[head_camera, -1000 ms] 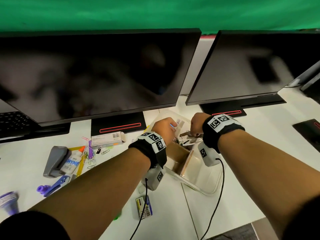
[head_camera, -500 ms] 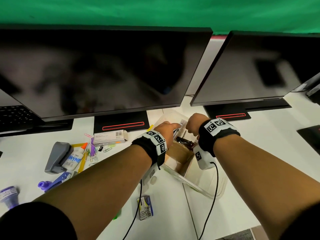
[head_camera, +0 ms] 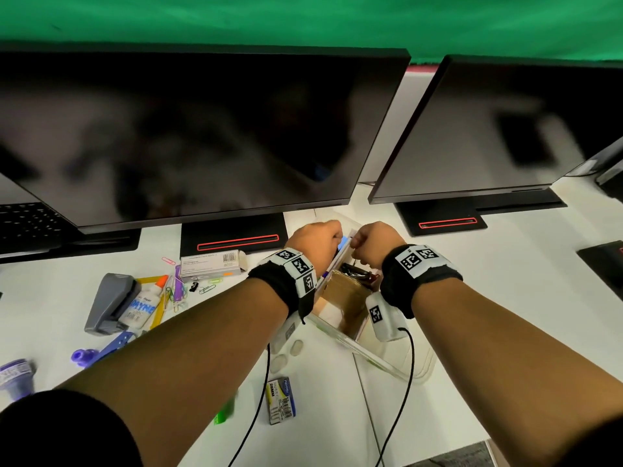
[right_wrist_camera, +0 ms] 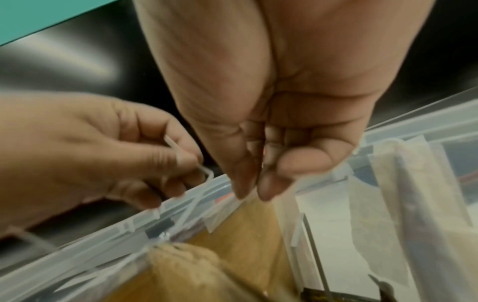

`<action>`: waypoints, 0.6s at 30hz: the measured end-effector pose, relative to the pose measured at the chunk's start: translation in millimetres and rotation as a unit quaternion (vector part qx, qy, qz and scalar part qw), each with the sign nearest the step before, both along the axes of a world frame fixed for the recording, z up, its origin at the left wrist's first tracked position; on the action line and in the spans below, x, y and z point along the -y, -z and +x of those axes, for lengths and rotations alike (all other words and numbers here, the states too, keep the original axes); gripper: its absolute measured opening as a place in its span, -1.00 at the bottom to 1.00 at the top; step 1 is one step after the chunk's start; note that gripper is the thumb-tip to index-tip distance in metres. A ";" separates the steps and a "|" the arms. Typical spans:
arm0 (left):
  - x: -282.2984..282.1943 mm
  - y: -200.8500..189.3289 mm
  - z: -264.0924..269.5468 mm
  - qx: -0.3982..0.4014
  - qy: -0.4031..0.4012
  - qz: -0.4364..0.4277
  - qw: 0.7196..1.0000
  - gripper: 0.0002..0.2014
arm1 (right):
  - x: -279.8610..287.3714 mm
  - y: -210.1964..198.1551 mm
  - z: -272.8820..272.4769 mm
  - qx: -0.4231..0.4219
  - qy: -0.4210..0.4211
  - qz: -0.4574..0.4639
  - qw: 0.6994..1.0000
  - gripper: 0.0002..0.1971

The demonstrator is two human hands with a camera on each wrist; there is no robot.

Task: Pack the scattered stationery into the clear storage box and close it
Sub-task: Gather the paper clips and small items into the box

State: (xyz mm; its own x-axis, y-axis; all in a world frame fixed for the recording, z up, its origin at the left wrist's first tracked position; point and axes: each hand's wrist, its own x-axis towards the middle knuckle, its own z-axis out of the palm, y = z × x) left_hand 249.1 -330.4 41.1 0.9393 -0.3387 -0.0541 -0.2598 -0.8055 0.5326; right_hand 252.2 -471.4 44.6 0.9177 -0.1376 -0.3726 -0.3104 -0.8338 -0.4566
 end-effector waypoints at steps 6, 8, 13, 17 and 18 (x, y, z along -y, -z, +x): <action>-3.1 -10.7 -4.9 0.005 -0.020 -0.112 0.994 -0.89 | -3.6 -5.5 -10.9 0.065 0.018 0.146 0.987 -0.82; -4.8 -11.4 -7.5 0.010 -0.039 -0.148 0.988 -0.90 | -5.0 -9.8 -14.6 0.057 0.023 0.196 0.979 -0.76; -9.5 -15.6 -9.8 0.028 -0.074 -0.198 0.977 -0.89 | -6.6 -22.5 -20.2 0.043 0.051 0.330 0.942 -0.76; -10.6 -18.6 -12.7 0.019 -0.060 -0.209 0.976 -0.89 | -4.8 -25.5 -19.5 0.090 0.035 0.235 0.967 -0.80; -11.1 -18.7 -14.3 0.019 -0.044 -0.201 0.978 -0.88 | -2.2 -23.4 -18.3 0.104 0.042 0.189 0.976 -0.80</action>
State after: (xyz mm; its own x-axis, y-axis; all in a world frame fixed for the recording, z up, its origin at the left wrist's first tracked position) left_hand 234.8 -319.3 59.8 0.9647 -0.2429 0.1015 -0.2237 -0.5533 0.8024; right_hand 233.9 -469.2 67.9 0.9704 -0.1041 -0.2179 -0.2378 -0.5693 -0.7870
